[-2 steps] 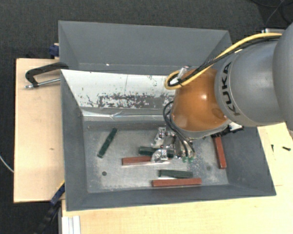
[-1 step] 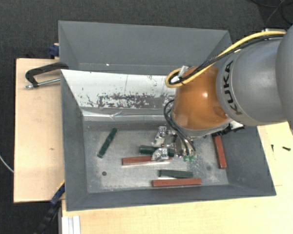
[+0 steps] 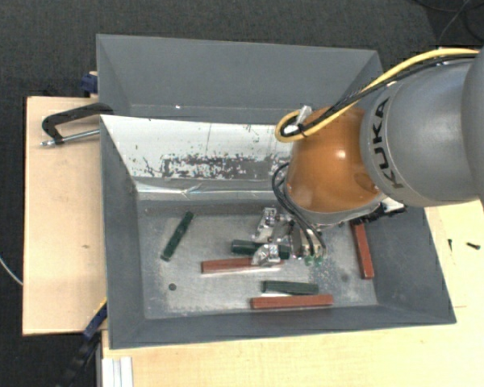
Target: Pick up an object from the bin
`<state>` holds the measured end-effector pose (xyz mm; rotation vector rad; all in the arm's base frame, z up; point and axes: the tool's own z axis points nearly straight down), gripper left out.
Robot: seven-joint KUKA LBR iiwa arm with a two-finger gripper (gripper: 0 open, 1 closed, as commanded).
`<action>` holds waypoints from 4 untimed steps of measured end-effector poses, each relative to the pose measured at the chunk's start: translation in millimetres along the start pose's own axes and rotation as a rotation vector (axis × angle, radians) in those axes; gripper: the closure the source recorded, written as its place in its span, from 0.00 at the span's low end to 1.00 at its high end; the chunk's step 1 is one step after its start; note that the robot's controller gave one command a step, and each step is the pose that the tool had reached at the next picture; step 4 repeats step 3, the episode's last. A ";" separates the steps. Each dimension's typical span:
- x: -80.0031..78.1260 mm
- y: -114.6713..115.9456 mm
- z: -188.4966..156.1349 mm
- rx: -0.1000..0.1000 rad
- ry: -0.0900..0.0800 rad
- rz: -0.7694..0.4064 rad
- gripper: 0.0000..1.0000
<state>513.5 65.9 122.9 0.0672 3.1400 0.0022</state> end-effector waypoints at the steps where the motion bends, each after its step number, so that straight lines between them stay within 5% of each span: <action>1: 1.2 -0.1 -20.2 0.001 0.005 0.000 1.00; 4: -1.2 0.4 -54.2 -0.001 -0.005 0.000 1.00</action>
Offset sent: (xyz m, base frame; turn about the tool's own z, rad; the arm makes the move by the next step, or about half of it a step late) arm 0.0003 0.0001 0.0364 0.0000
